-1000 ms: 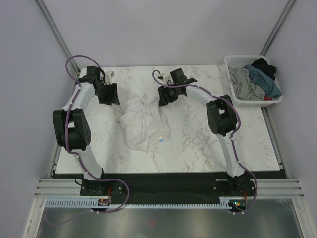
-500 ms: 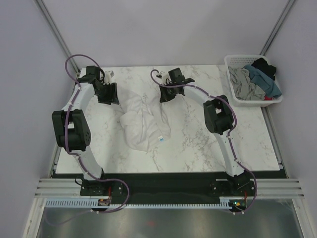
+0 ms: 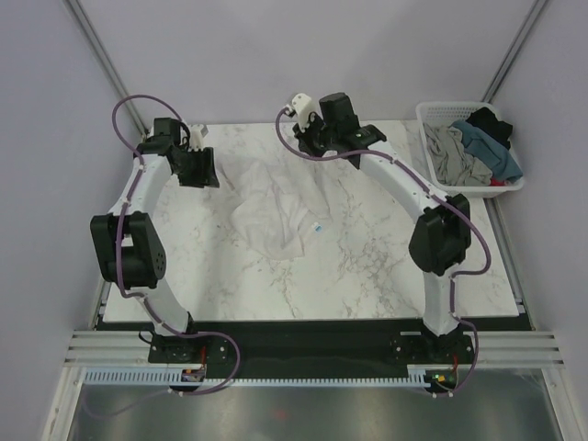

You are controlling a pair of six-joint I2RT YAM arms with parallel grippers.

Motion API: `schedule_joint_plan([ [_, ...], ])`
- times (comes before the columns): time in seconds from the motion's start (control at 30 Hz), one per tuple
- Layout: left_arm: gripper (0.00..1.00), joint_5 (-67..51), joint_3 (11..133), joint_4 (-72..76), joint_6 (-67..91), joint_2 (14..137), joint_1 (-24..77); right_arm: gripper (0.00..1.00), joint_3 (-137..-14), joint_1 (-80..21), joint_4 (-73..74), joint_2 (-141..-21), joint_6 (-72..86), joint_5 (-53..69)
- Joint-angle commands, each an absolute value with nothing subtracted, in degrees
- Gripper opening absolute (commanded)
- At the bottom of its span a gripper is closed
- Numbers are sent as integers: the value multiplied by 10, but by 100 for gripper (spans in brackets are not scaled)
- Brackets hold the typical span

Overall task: Fold and stack the t-shirts
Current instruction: Flatten the tshirt out

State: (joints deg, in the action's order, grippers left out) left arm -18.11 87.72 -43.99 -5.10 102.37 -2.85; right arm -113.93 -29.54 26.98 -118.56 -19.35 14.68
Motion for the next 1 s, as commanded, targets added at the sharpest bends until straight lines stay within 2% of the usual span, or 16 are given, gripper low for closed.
schedule_joint_plan([
  [0.0, 58, -194, 871, -428, -33, 965, -28, 8, -1043, -349, 301, -1093, -246, 170],
  [0.17, 58, -194, 846, -428, -33, 947, -30, 12, -953, -373, 314, -1041, -248, 180],
  [0.2, 58, -194, 838, -428, -33, 947, -29, 26, -941, -374, 312, -1035, -245, 172],
  [0.27, 58, -194, 834, -428, -33, 947, -29, 36, -918, -374, 309, -1021, -227, 127],
  [0.3, 58, -194, 832, -428, -33, 946, -29, 54, -911, -374, 306, -1016, -225, 110],
  [0.33, 58, -194, 831, -428, -33, 942, -29, 65, -898, -374, 302, -1001, -221, 98],
  [0.37, 58, -194, 831, -428, -33, 941, -29, 72, -893, -375, 297, -993, -217, 71],
  [0.4, 58, -194, 830, -428, -33, 941, -29, 74, -890, -374, 296, -984, -213, 64],
  [0.53, 58, -194, 826, -428, -33, 953, -30, 77, -887, -374, 322, -988, -141, 105],
  [0.7, 58, -194, 830, -428, -33, 973, -29, 73, -854, -374, 311, -1037, -74, 260],
  [0.97, 58, -194, 831, -428, -33, 1028, -29, 66, -893, -367, 294, -1158, -36, 291],
])
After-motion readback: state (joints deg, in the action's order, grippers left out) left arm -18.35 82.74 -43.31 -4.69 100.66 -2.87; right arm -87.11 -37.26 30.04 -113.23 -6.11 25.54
